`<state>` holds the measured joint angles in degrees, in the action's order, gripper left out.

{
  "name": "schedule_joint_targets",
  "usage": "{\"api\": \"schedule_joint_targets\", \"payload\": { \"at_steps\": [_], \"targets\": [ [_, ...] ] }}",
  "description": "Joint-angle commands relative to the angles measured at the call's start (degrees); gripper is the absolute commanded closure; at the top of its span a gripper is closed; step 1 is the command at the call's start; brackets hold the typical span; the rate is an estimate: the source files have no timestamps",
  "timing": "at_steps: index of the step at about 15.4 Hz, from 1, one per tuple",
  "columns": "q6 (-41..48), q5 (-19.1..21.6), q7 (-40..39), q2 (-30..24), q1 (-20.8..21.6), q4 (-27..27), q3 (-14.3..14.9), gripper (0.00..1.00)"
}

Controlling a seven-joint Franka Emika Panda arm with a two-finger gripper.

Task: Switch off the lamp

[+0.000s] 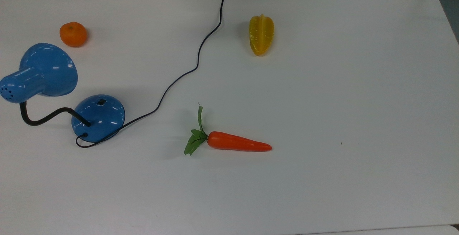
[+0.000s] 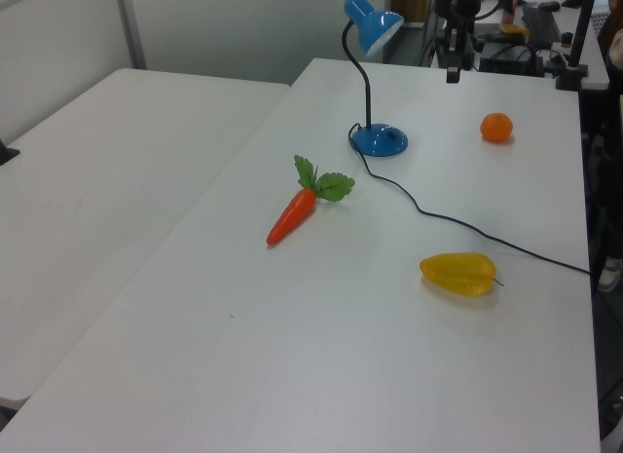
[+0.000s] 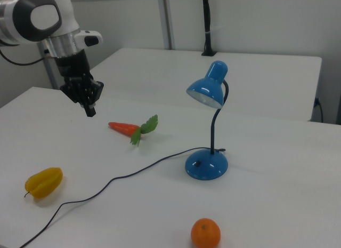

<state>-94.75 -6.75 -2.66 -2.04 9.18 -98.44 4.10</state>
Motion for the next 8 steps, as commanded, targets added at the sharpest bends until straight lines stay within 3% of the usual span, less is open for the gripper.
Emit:
{"api": "schedule_joint_targets", "payload": {
  "at_steps": [1,2,3,8],
  "targets": [
    [1.84,0.25,-1.64,-0.68,-0.13,0.88,1.09,0.51],
    [1.93,0.25,-1.99,-1.03,-0.74,0.79,1.09,0.31],
    [1.85,0.25,-2.00,-1.03,-1.27,0.79,1.09,0.03],
    [1.76,-0.37,-2.26,-2.09,-2.50,0.79,1.09,0.00]
  ]
}}
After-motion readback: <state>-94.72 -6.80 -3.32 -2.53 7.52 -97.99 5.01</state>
